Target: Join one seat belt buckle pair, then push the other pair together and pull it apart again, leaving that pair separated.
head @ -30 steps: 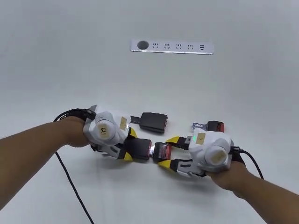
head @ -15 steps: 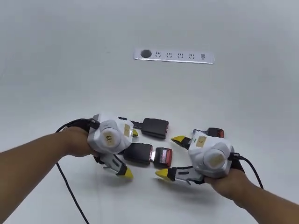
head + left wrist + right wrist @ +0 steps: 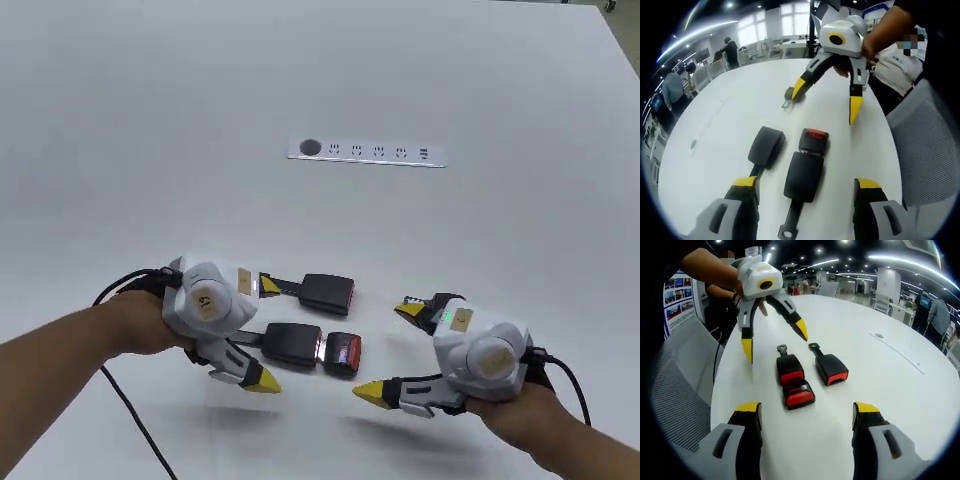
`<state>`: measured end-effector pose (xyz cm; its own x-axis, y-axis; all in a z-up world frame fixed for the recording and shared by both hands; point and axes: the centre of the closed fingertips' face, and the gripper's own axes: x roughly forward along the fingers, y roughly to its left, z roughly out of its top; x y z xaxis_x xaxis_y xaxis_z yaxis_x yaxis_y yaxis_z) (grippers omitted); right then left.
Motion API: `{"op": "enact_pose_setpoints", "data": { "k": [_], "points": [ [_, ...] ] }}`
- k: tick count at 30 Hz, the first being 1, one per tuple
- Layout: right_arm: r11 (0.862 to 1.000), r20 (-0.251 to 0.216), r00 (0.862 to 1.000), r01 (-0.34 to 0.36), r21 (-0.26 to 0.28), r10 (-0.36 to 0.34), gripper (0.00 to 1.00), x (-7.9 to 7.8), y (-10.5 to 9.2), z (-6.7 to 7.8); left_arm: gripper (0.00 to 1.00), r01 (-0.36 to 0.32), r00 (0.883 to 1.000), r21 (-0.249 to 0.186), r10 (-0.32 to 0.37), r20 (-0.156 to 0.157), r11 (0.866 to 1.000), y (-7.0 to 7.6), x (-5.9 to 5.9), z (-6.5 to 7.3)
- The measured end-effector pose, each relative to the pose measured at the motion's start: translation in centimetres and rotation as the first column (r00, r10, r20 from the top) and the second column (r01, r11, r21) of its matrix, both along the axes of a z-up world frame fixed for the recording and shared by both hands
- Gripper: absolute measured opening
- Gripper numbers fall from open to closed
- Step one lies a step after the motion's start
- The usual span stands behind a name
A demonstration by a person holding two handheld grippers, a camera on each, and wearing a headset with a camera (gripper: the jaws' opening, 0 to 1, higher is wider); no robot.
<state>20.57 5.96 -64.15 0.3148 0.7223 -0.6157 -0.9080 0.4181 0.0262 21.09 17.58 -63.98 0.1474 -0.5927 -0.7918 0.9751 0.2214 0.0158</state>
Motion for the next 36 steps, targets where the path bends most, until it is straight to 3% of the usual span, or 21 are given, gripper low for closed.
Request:
{"op": "enact_pose_setpoints", "data": {
  "k": [8, 11, 18, 21, 26, 29, 36],
  "points": [
    [0.999, 0.016, 0.999, 0.044, -0.006, -0.044, 0.74, 1.0, -3.1, 1.1, 0.78, 0.017, 0.999, 0.005, -0.017, 0.036, 1.0, 0.0, 0.8, 1.3],
    [0.998, 0.017, 0.998, 0.062, -0.019, -0.061, 0.74, 2.1, -4.7, 1.2, 0.77, 0.027, 0.998, 0.003, -0.027, 0.05, 1.0, -0.1, 2.0, 1.9],
    [0.996, 0.011, 0.997, 0.08, -0.025, -0.079, 0.75, 3.2, -6.6, 1.7, 0.76, 0.037, 0.996, 0.004, -0.037, 0.084, 0.999, -0.5, 4.6, 2.7],
    [0.997, -0.001, 0.997, 0.076, -0.022, -0.076, 0.76, 3.6, -6.9, 2.1, 0.76, 0.045, 0.995, -0.004, -0.044, 0.087, 0.999, -0.6, 5.8, 2.8],
    [0.998, -0.016, 0.998, 0.065, -0.025, -0.066, 0.77, 5.5, -8.0, 1.4, 0.74, 0.063, 0.994, 0.007, -0.064, 0.093, 0.998, -1.4, 6.9, 3.1],
    [0.997, -0.041, 0.997, 0.065, -0.033, -0.066, 0.77, 5.8, -8.5, 0.7, 0.73, 0.072, 0.993, 0.01, -0.073, 0.096, 0.997, -1.6, 7.9, 2.7],
    [0.997, -0.072, 0.996, 0.051, -0.061, -0.056, 0.77, 6.4, -9.6, -0.3, 0.7, 0.091, 0.993, 0.019, -0.092, 0.068, 0.996, -2.4, 8.7, 0.9]
  ]
}}
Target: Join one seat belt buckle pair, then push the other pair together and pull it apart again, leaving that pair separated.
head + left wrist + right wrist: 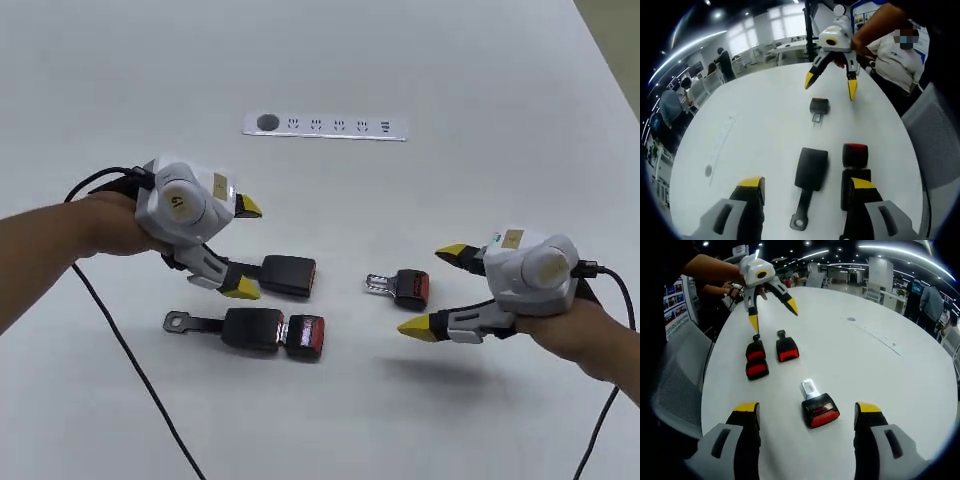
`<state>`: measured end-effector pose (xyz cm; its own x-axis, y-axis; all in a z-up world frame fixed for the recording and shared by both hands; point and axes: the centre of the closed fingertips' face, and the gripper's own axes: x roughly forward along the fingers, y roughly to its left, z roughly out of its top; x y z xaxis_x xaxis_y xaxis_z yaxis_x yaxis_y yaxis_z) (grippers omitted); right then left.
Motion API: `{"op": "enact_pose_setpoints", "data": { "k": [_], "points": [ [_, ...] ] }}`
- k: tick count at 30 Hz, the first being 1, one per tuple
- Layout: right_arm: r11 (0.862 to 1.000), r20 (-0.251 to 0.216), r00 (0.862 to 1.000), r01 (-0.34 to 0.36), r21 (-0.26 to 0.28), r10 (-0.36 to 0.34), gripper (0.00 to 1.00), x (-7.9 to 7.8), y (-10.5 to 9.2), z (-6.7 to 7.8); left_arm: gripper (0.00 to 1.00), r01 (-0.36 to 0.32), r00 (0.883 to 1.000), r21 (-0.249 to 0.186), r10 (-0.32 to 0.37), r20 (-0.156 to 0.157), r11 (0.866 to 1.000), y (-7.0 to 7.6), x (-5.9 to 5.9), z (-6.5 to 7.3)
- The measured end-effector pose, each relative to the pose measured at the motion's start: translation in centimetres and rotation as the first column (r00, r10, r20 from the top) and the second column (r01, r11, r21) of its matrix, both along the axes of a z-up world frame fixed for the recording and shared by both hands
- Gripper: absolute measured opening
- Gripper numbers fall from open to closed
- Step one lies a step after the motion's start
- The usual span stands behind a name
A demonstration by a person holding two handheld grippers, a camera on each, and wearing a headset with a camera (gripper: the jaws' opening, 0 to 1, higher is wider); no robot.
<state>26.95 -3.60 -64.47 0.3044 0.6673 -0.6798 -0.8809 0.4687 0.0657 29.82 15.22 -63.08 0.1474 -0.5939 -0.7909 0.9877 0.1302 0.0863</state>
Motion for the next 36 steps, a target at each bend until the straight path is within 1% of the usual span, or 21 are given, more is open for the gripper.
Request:
{"op": "enact_pose_setpoints", "data": {
  "k": [2, 3, 5, 7, 11, 13, 14, 15, 16, 19, 22, 24, 27, 28, 29, 30, 31, 32, 33, 36],
  "points": [
    [1.0, -0.018, 1.0, -0.009, -0.005, 0.009, 0.77, -0.2, -0.1, -0.5, 0.69, 0.01, 1.0, 0.004, -0.01, -0.005, 1.0, -0.2, 0.1, -0.6],
    [1.0, -0.023, 1.0, -0.013, -0.014, 0.013, 0.77, 0.0, -0.2, -1.1, 0.68, 0.022, 1.0, 0.016, -0.022, -0.005, 1.0, -0.3, 0.1, -0.9],
    [1.0, -0.032, 0.999, -0.015, -0.016, 0.014, 0.76, 0.3, -0.4, -1.7, 0.64, 0.029, 1.0, 0.026, -0.028, -0.013, 0.999, -0.3, 0.2, -1.6],
    [1.0, -0.038, 0.999, -0.019, -0.02, 0.018, 0.76, 0.4, -0.4, -2.0, 0.62, 0.034, 0.999, 0.029, -0.033, -0.023, 0.999, -0.5, 0.3, -2.0],
    [0.999, -0.049, 0.998, -0.03, -0.021, 0.029, 0.75, 0.7, -0.4, -2.8, 0.62, 0.038, 0.999, 0.038, -0.037, -0.037, 0.999, -0.9, 0.6, -3.5],
    [0.999, -0.055, 0.998, -0.036, -0.022, 0.035, 0.74, 0.9, -0.4, -3.0, 0.62, 0.044, 0.998, 0.038, -0.043, -0.044, 0.998, -1.3, 0.6, -3.7],
    [0.999, -0.06, 0.998, -0.039, -0.019, 0.038, 0.74, 1.0, -0.5, -3.3, 0.61, 0.046, 0.998, 0.036, -0.044, -0.049, 0.998, -1.4, 0.6, -4.0],
    [0.999, -0.067, 0.997, -0.043, -0.016, 0.042, 0.73, 1.0, -0.5, -3.3, 0.61, 0.047, 0.997, 0.035, -0.046, -0.055, 0.998, -1.5, 0.6, -4.4],
    [0.999, -0.068, 0.997, -0.046, -0.017, 0.045, 0.72, 0.9, -0.4, -3.3, 0.61, 0.049, 0.997, 0.036, -0.047, -0.058, 0.998, -1.6, 0.6, -4.5],
    [0.998, -0.079, 0.995, -0.064, -0.028, 0.062, 0.68, 0.9, -0.5, -4.0, 0.59, 0.054, 0.996, 0.038, -0.051, -0.066, 0.998, -1.9, 0.7, -5.2],
    [0.997, -0.086, 0.994, -0.075, -0.03, 0.073, 0.67, 0.7, -0.4, -4.4, 0.57, 0.035, 0.997, 0.025, -0.033, -0.072, 0.999, -2.1, 0.9, -5.2],
    [0.995, -0.086, 0.993, -0.089, -0.036, 0.086, 0.66, 0.7, -0.3, -4.7, 0.55, 0.034, 0.997, 0.027, -0.032, -0.076, 0.999, -2.1, 1.0, -5.5],
    [0.994, -0.077, 0.992, -0.101, -0.044, 0.098, 0.64, 0.8, -0.4, -4.7, 0.53, 0.048, 0.995, 0.037, -0.044, -0.091, 0.998, -2.1, 0.6, -5.8],
    [0.994, -0.071, 0.992, -0.104, -0.04, 0.101, 0.63, 0.8, -0.2, -4.5, 0.53, 0.042, 0.994, 0.013, -0.041, -0.097, 0.999, -2.3, 0.6, -5.5],
    [0.994, -0.07, 0.993, -0.102, -0.036, 0.099, 0.62, 1.0, -0.2, -4.5, 0.53, 0.043, 0.995, 0.013, -0.042, -0.093, 0.999, -2.3, 0.7, -5.5],
    [0.995, -0.07, 0.993, -0.098, -0.031, 0.096, 0.61, 1.1, -0.2, -4.6, 0.52, 0.046, 0.994, 0.01, -0.045, -0.098, 0.999, -2.3, 0.6, -5.6],
    [0.994, -0.067, 0.993, -0.1, -0.032, 0.098, 0.59, 1.2, -0.2, -4.7, 0.51, 0.05, 0.993, 0.008, -0.049, -0.106, 0.999, -2.4, 0.5, -5.6],
    [0.993, -0.057, 0.992, -0.11, -0.036, 0.108, 0.58, 1.4, -0.3, -4.8, 0.5, 0.06, 0.993, 0.003, -0.059, -0.102, 0.998, -2.3, 0.6, -5.7],
    [0.993, -0.058, 0.992, -0.113, -0.037, 0.111, 0.56, 1.3, -0.3, -4.8, 0.49, 0.065, 0.993, 0.004, -0.064, -0.102, 0.998, -2.3, 0.6, -5.7],
    [0.987, -0.048, 0.988, -0.149, -0.058, 0.147, 0.46, 0.8, -0.5, -4.7, 0.46, 0.075, 0.992, -0.002, -0.075, -0.102, 0.997, -2.5, 0.3, -5.6]
  ]
}}
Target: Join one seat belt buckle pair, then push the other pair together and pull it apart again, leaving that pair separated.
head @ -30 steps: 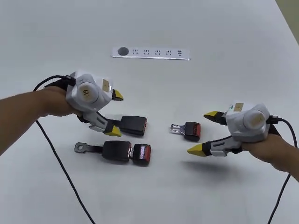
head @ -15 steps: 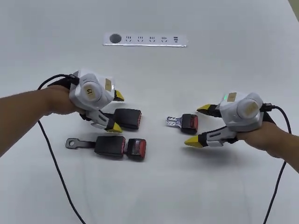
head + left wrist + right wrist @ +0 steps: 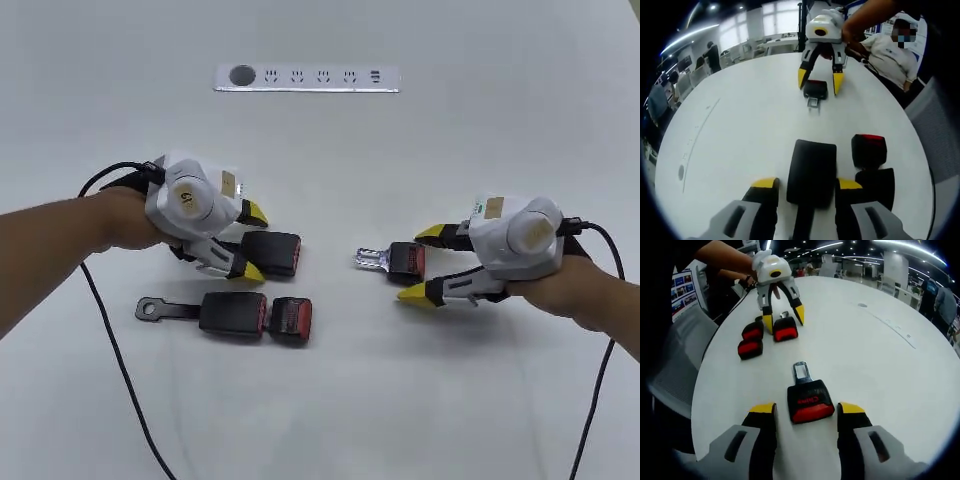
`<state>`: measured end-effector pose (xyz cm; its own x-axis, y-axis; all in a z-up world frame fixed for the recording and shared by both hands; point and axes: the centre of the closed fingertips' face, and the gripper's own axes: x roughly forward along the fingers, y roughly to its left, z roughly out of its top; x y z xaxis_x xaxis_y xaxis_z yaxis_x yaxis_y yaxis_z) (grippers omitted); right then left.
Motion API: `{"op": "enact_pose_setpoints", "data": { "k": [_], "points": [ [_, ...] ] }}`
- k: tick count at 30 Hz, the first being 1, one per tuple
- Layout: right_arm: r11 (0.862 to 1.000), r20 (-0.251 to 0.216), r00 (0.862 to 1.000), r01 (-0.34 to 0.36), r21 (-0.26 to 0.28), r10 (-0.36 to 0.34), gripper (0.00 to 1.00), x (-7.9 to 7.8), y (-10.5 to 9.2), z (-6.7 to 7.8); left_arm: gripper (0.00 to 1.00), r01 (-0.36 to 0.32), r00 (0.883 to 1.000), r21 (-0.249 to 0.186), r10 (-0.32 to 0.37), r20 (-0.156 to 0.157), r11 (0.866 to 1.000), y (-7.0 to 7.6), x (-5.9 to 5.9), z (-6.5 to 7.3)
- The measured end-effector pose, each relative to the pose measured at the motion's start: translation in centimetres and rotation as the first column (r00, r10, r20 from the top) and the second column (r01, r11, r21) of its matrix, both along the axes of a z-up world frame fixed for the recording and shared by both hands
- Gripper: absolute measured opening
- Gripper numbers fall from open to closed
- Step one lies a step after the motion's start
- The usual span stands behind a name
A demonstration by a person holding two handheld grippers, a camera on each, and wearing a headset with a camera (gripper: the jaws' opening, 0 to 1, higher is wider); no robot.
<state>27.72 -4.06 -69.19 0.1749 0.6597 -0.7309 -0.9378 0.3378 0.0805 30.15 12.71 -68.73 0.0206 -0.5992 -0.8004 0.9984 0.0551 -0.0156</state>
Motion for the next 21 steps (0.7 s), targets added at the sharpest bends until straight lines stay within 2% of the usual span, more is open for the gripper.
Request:
{"op": "enact_pose_setpoints", "data": {
  "k": [3, 5, 8, 21],
  "points": [
    [1.0, 0.01, 1.0, -0.008, -0.008, 0.008, 0.43, 0.19, 0.06, 0.0, 0.4, -0.006, 1.0, -0.01, 0.006, -0.003, 1.0, -0.17, -0.03, 0.08],
    [1.0, 0.018, 1.0, -0.011, -0.015, 0.011, 0.41, 0.46, 0.03, -0.05, 0.36, 0.017, 1.0, -0.009, -0.017, -0.003, 1.0, -0.27, -0.27, 0.1],
    [0.999, 0.039, 0.999, -0.018, -0.033, 0.019, 0.35, 0.85, -0.17, -0.15, 0.36, 0.01, 1.0, -0.012, -0.009, 0.005, 1.0, -0.2, -0.01, -0.1],
    [0.998, 0.034, 0.998, -0.044, -0.045, 0.045, 0.34, 1.01, -0.05, -0.19, 0.35, 0.012, 1.0, 0.017, -0.012, 0.007, 1.0, -0.07, 0.02, -0.22]
  ]
}}
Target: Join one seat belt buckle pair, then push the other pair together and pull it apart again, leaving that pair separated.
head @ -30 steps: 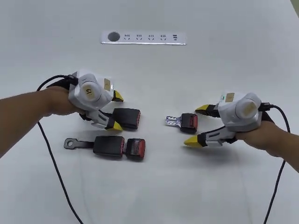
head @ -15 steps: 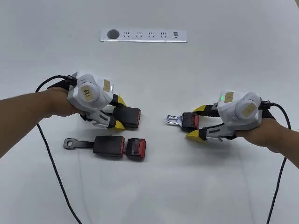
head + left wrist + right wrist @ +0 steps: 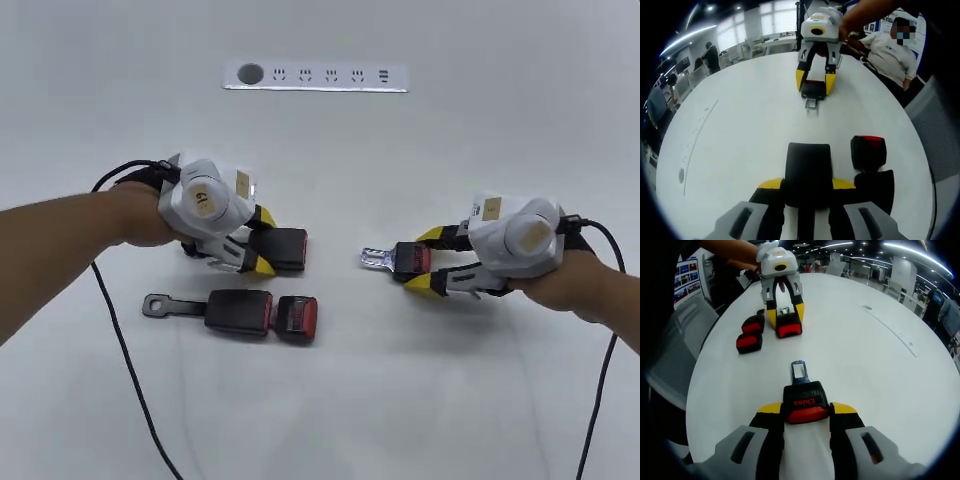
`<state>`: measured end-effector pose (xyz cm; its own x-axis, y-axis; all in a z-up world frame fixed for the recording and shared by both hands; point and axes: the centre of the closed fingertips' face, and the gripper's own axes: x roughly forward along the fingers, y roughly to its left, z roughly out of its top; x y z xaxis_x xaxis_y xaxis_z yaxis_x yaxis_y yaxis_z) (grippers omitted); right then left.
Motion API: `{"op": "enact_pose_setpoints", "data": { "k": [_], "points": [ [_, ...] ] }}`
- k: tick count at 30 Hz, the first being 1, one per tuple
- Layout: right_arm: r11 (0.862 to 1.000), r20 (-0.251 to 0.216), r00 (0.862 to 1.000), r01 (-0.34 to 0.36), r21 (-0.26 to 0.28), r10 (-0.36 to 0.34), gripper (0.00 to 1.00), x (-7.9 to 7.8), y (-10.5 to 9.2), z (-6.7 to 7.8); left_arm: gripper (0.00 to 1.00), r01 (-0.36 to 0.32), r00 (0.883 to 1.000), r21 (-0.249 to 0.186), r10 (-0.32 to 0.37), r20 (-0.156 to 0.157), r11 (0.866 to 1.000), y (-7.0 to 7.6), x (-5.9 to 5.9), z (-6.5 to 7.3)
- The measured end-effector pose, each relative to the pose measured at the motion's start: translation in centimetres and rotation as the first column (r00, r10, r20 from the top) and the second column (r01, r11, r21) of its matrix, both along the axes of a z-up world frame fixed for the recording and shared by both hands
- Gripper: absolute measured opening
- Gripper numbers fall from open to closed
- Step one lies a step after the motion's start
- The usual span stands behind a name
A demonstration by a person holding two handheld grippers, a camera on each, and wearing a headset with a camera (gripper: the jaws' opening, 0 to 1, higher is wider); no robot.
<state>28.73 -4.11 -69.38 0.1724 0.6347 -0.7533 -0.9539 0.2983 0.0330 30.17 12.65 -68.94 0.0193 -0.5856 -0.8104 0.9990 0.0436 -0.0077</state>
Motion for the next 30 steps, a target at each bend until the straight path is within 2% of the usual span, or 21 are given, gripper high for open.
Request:
{"op": "enact_pose_setpoints", "data": {
  "k": [10, 14, 30],
  "points": [
    [1.0, -0.001, 1.0, -0.012, 0.008, 0.012, 0.34, 0.5, 1.4, 0.0, 0.35, -0.015, 1.0, 0.009, 0.015, -0.011, 1.0, -0.1, -0.1, -0.2],
    [1.0, 0.006, 1.0, -0.021, 0.014, 0.021, 0.34, 0.5, 2.7, -0.3, 0.35, -0.015, 1.0, 0.016, 0.016, -0.014, 1.0, -0.1, -0.1, -0.2],
    [0.998, 0.008, 0.999, -0.041, 0.041, 0.04, 0.34, 0.9, 5.9, -0.2, 0.35, -0.003, 1.0, 0.038, 0.004, -0.02, 0.999, 0.1, 0.1, -0.5]
  ]
}}
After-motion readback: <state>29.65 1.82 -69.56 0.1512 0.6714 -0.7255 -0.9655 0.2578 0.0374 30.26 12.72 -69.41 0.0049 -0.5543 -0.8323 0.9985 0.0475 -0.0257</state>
